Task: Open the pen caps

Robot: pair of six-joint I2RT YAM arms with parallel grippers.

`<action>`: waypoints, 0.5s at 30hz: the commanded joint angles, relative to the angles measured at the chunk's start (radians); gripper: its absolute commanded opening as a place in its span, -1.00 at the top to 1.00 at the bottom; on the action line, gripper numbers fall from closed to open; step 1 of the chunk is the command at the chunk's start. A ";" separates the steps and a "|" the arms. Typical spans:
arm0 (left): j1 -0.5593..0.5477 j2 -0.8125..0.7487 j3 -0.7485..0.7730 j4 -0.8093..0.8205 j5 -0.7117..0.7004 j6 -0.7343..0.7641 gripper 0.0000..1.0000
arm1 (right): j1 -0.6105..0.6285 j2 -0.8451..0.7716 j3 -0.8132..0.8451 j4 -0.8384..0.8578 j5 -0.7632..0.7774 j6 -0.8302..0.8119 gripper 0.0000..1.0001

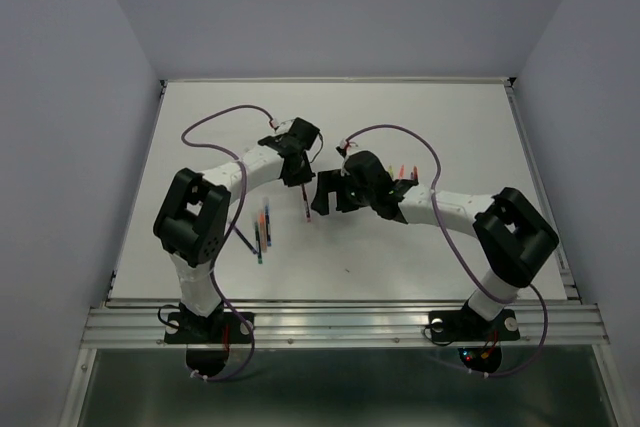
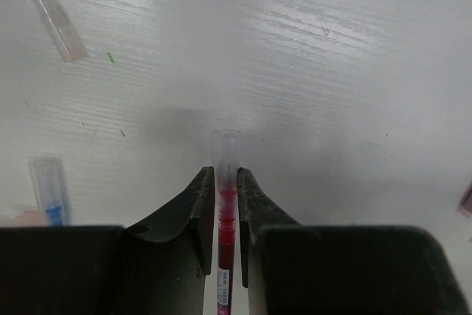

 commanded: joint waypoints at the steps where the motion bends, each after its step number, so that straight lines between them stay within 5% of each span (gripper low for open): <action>1: -0.002 -0.089 -0.024 0.040 -0.012 -0.072 1.00 | 0.007 0.064 0.075 0.142 -0.047 0.150 -1.00; 12: -0.004 -0.142 -0.064 0.085 0.009 -0.127 1.00 | 0.007 0.181 0.149 0.197 -0.101 0.207 -0.99; 15: -0.004 -0.152 -0.068 0.091 0.011 -0.133 1.00 | 0.007 0.187 0.156 0.206 -0.087 0.229 -0.84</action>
